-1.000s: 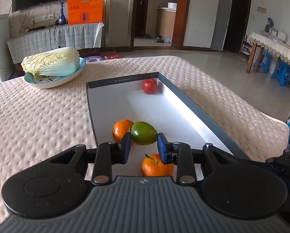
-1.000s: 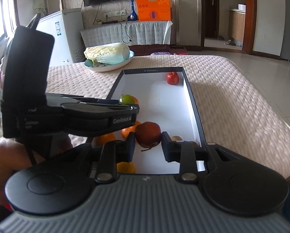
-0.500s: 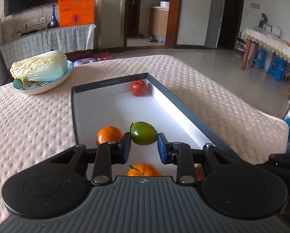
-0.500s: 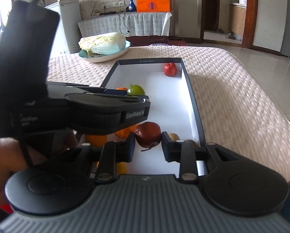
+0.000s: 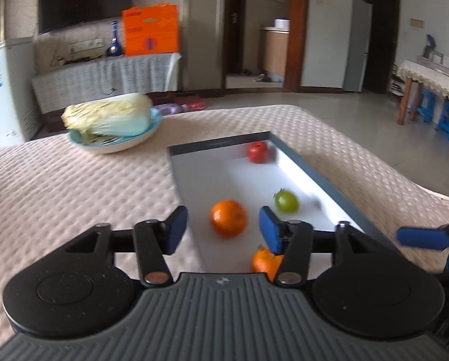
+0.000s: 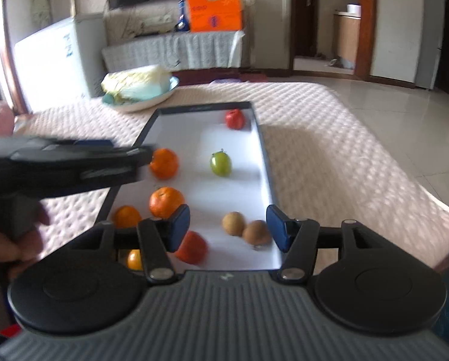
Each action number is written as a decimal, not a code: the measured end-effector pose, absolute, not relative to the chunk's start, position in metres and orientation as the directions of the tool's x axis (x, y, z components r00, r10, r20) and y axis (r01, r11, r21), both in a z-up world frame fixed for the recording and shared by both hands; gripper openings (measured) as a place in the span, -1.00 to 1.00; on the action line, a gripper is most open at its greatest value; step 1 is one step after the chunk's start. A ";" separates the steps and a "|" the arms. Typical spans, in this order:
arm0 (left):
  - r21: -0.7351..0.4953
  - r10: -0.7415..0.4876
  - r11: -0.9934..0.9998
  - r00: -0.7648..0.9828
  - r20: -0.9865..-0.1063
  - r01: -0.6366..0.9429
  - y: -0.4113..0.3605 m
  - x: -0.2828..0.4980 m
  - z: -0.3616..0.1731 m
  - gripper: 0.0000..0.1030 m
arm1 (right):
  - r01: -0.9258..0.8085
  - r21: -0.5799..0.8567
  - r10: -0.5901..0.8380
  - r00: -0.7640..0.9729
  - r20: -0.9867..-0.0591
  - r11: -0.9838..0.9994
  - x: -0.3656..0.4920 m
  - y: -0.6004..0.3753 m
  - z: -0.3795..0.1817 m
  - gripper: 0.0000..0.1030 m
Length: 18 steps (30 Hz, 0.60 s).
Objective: Organize fruits
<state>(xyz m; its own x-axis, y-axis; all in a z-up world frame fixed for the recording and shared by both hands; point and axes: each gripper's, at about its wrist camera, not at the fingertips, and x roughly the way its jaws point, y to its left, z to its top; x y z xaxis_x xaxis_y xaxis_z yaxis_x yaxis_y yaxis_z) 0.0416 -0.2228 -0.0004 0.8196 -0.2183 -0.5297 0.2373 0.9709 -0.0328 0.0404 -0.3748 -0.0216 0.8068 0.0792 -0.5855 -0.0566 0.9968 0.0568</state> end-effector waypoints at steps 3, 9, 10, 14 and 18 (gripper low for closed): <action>-0.025 -0.189 0.979 0.841 -0.506 0.205 -0.213 0.021 0.010 0.77 | 0.008 0.108 0.055 0.817 -0.574 0.994 0.026 -0.390 -0.015 0.18; 0.021 -0.165 0.979 0.856 -0.489 0.201 -0.209 -0.030 0.022 0.97 | 0.013 0.116 0.059 0.797 -0.600 0.993 -0.002 -0.397 -0.011 0.39; 0.034 -0.158 0.979 0.858 -0.489 0.199 -0.210 -0.039 0.023 0.97 | 0.002 0.101 0.060 0.792 -0.608 0.995 -0.006 -0.396 -0.013 0.39; 0.106 -0.109 0.979 0.889 -0.444 0.173 -0.214 -0.071 0.025 1.00 | -0.017 0.087 0.069 0.765 -0.640 0.996 -0.022 -0.396 -0.018 0.39; 0.033 -0.161 0.980 0.879 -0.450 0.196 -0.213 -0.091 0.028 1.00 | -0.041 0.074 0.078 0.776 -0.626 0.996 -0.035 -0.395 -0.018 0.39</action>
<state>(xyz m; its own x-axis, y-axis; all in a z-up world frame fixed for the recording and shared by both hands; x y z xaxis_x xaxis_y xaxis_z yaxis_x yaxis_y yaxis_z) -0.0908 -0.2131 0.0276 0.8786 -0.1606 -0.4498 0.1960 0.9800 0.0329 -0.0346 -0.3949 -0.0181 0.7756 0.0784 -0.6264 -0.0412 0.9964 0.0736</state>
